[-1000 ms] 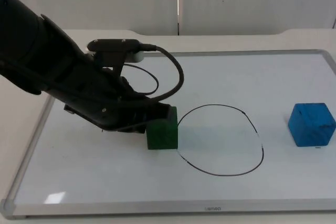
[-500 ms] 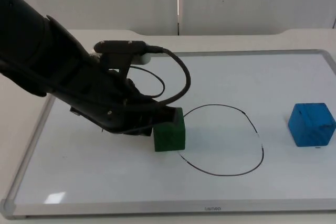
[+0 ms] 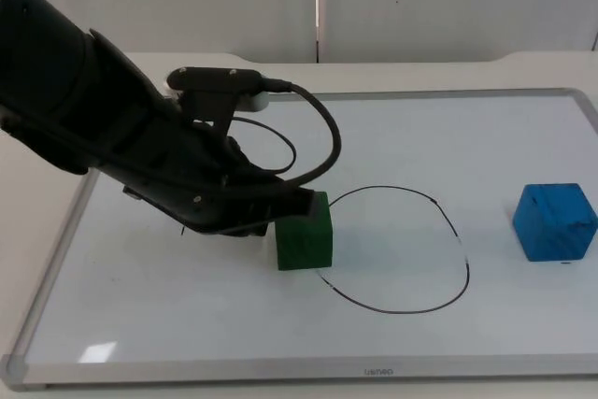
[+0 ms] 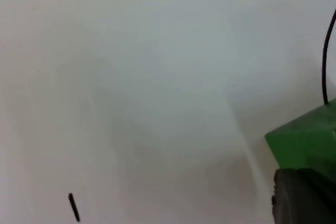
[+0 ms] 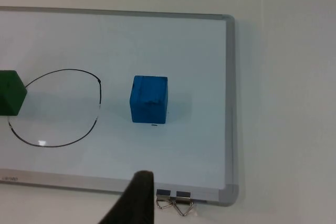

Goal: Push the two cubes into the marked area.

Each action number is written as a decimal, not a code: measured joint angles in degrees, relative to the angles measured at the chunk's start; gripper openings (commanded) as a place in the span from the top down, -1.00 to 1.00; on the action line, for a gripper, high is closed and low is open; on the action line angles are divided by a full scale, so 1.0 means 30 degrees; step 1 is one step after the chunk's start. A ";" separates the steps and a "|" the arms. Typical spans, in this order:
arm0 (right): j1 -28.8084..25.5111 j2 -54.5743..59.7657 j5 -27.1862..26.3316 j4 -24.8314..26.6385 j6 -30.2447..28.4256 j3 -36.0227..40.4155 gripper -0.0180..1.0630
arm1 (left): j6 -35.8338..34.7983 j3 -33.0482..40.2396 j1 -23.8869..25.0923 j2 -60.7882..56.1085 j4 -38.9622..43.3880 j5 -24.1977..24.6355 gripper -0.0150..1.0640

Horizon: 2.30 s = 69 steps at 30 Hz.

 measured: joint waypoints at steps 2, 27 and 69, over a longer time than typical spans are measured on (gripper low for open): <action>0.0000 0.0000 0.0000 0.0000 0.0000 0.0000 -0.98 | 0.0074 0.0000 0.0000 0.0000 0.0000 0.0000 0.98; 0.0000 0.0000 0.0000 0.0000 0.0012 0.0000 -0.98 | 0.0265 -0.0326 -0.0764 0.0126 0.0000 0.0958 0.98; 0.0000 0.0000 0.0000 0.0000 0.0045 0.0000 -0.98 | 0.0301 -0.2386 -0.1874 0.1454 -0.0381 0.0845 0.98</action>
